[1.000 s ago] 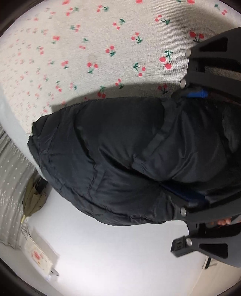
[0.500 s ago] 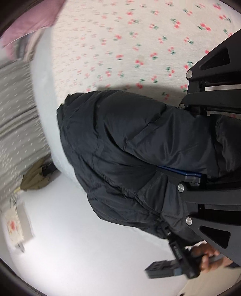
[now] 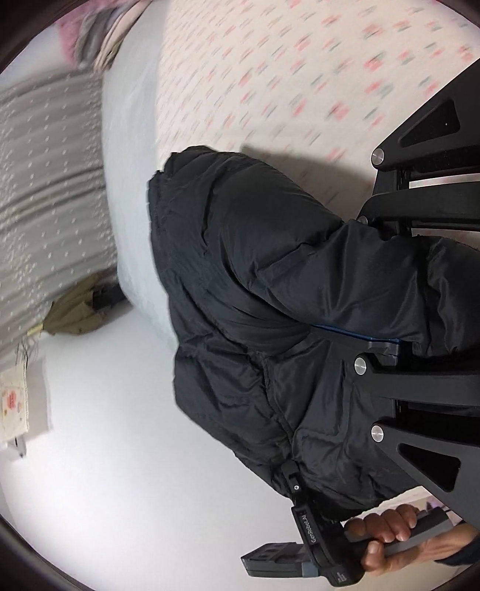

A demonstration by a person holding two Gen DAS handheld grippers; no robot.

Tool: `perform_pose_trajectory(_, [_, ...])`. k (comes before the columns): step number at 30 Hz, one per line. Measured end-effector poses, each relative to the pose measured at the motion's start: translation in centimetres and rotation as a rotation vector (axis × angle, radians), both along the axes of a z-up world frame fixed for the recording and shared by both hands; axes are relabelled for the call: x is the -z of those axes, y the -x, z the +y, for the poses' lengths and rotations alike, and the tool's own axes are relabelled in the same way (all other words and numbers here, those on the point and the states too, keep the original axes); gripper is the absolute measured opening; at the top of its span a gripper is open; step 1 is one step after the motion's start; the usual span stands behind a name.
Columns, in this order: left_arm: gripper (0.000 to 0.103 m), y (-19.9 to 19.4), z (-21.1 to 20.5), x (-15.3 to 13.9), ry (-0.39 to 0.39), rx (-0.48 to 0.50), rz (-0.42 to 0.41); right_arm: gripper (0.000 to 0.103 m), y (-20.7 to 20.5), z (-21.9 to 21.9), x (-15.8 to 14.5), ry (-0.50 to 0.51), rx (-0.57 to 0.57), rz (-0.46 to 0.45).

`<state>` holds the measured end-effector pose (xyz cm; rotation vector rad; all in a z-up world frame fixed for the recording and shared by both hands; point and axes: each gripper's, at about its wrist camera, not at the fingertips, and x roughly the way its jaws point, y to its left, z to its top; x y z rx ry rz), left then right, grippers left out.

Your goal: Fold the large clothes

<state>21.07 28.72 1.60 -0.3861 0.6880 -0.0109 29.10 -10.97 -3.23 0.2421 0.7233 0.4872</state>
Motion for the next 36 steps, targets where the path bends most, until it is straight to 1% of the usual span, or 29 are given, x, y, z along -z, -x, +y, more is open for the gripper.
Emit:
perform_pose_trajectory(2, [0.011,0.3,2.5,-1.2,-0.016,-0.037,-0.025,0.028,-1.2,3.6,-1.1,0.01,-0.041,-0.035])
perform_pose_trajectory(4, [0.011,1.1,5.6,-2.6,-0.054,-0.079,-0.044,0.028,-1.5,6.8,-2.1,0.005,-0.077,-0.065])
perform_pose_trajectory(8, [0.012,2.8,11.3,-4.4,-0.068,-0.156,-0.042,0.028,-0.4,14.1,-2.9,-0.087,-0.142,-0.09])
perform_pose_trajectory(11, [0.012,4.4,15.3,-5.0,-0.15,-0.233,-0.039,0.028,0.3,19.0,-2.4,-0.13,-0.181,-0.068])
perform_pose_trajectory(13, [0.012,5.2,17.1,-4.0,-0.151,-0.266,-0.011,0.028,1.0,23.3,-1.5,-0.154,-0.219,-0.03])
perform_pose_trajectory(14, [0.013,5.2,18.0,-3.1,-0.143,-0.266,0.002,0.028,1.5,25.1,-0.9,-0.146,-0.232,-0.021])
perform_pose_trajectory(16, [0.014,4.4,19.6,0.1,-0.126,-0.265,0.071,0.028,2.3,28.5,1.2,-0.088,-0.22,-0.012])
perform_pose_trajectory(17, [0.014,3.5,20.2,2.5,-0.103,-0.277,0.138,0.028,2.1,29.2,2.1,-0.077,-0.209,0.008])
perform_pose_trajectory(18, [0.015,2.7,20.1,4.4,-0.089,-0.286,0.18,0.028,1.7,29.7,3.7,-0.078,-0.174,0.061])
perform_pose_trajectory(19, [0.016,2.5,19.6,5.9,-0.099,-0.285,0.186,0.028,1.6,29.5,4.7,-0.104,-0.14,0.098])
perform_pose_trajectory(20, [0.016,2.3,18.6,6.4,-0.133,-0.28,0.164,0.028,1.6,29.1,5.0,-0.123,-0.125,0.107])
perform_pose_trajectory(21, [0.016,2.2,17.7,6.5,-0.157,-0.278,0.131,0.028,2.0,28.8,5.1,-0.127,-0.114,0.1])
perform_pose_trajectory(23, [0.017,1.4,17.3,6.6,-0.152,-0.28,0.118,0.029,1.9,28.4,4.9,-0.104,-0.114,0.095])
perform_pose_trajectory(24, [0.017,1.0,17.7,6.5,-0.125,-0.292,0.114,0.029,2.6,28.3,5.0,-0.116,-0.122,0.122])
perform_pose_trajectory(25, [0.018,0.7,18.5,6.3,-0.101,-0.304,0.11,0.03,2.2,28.4,5.4,-0.142,-0.125,0.156])
perform_pose_trajectory(26, [0.018,0.5,18.9,5.9,-0.082,-0.324,0.106,0.03,1.8,28.5,6.0,-0.188,-0.129,0.207])
perform_pose_trajectory(27, [0.018,0.4,19.8,5.5,-0.081,-0.338,0.103,0.03,2.5,29.0,6.0,-0.207,-0.134,0.221])
perform_pose_trajectory(28, [0.018,0.3,20.3,4.9,-0.097,-0.357,0.098,0.03,2.3,29.9,5.7,-0.21,-0.143,0.219])
perform_pose_trajectory(30, [0.019,0.3,21.9,4.4,-0.138,-0.378,0.103,0.03,3.2,32.7,5.2,-0.165,-0.174,0.176])
perform_pose_trajectory(31, [0.021,0.2,22.3,4.3,-0.154,-0.39,0.111,0.03,3.6,33.5,5.4,-0.186,-0.174,0.188])
perform_pose_trajectory(32, [0.023,0.2,22.9,4.0,-0.164,-0.405,0.123,0.03,3.9,34.2,6.1,-0.253,-0.17,0.24])
perform_pose_trajectory(34, [0.032,1.2,24.1,3.9,-0.145,-0.451,0.152,0.032,4.5,35.2,7.1,-0.307,-0.174,0.29])
perform_pose_trajectory(35, [0.032,2.1,24.8,3.6,-0.107,-0.477,0.146,0.036,4.8,36.0,7.2,-0.3,-0.189,0.282])
perform_pose_trajectory(36, [0.034,3.4,25.3,3.2,-0.079,-0.489,0.126,0.038,5.4,37.1,7.1,-0.267,-0.22,0.256])
